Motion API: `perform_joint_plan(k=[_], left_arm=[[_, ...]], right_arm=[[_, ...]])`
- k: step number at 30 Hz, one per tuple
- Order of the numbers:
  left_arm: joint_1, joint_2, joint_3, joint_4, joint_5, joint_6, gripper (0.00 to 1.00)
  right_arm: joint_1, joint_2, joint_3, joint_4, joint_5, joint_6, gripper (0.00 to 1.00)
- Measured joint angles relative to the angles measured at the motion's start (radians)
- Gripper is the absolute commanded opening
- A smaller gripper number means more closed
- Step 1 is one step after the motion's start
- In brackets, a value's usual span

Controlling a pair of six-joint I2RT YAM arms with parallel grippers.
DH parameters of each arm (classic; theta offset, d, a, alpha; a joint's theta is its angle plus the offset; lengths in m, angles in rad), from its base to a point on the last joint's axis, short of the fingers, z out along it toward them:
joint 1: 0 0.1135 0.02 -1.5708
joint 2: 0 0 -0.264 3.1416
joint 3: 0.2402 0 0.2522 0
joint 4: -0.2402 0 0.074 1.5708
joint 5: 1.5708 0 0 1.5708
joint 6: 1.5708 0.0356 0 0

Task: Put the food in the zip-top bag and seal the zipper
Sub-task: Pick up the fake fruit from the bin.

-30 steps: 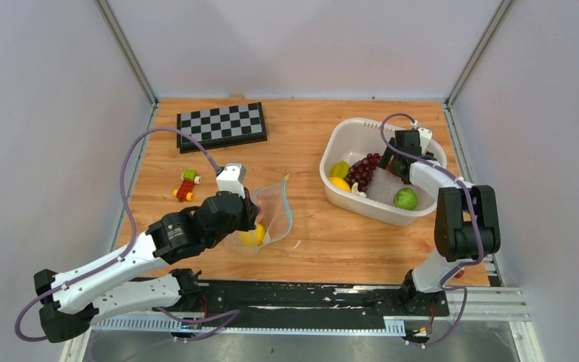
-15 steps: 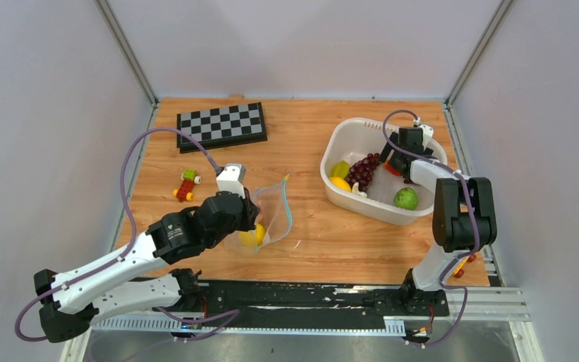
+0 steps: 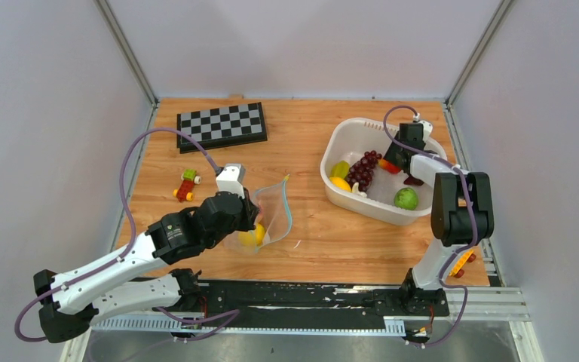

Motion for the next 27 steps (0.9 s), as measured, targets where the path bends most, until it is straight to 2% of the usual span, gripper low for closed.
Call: perform_joint_plan(k=[2,6,14,21,23,27], left_arm=[[0.0,-0.001,-0.003,0.001,0.0,0.0,0.0],[0.0,-0.002,-0.01,0.003,0.002,0.0,0.0],[0.0,-0.004,-0.011,0.003,0.008,-0.001,0.0],[0.0,-0.022,-0.014,0.003,0.014,-0.001,0.0],[0.0,-0.023,-0.016,0.005,0.022,-0.001,0.0],[0.0,-0.024,-0.018,0.005,0.034,-0.002,0.0]], right_arm=[[-0.001,-0.003,0.0,0.0,-0.021,-0.007,0.24],[-0.002,-0.024,-0.001,-0.01,-0.06,-0.017,0.18],[-0.002,-0.117,-0.004,-0.052,-0.114,-0.038,0.19],[-0.002,-0.353,-0.085,-0.105,-0.158,-0.034,0.18],[-0.002,-0.431,-0.105,-0.113,-0.192,-0.033,0.13],[-0.002,-0.59,-0.139,-0.142,-0.325,-0.025,0.15]])
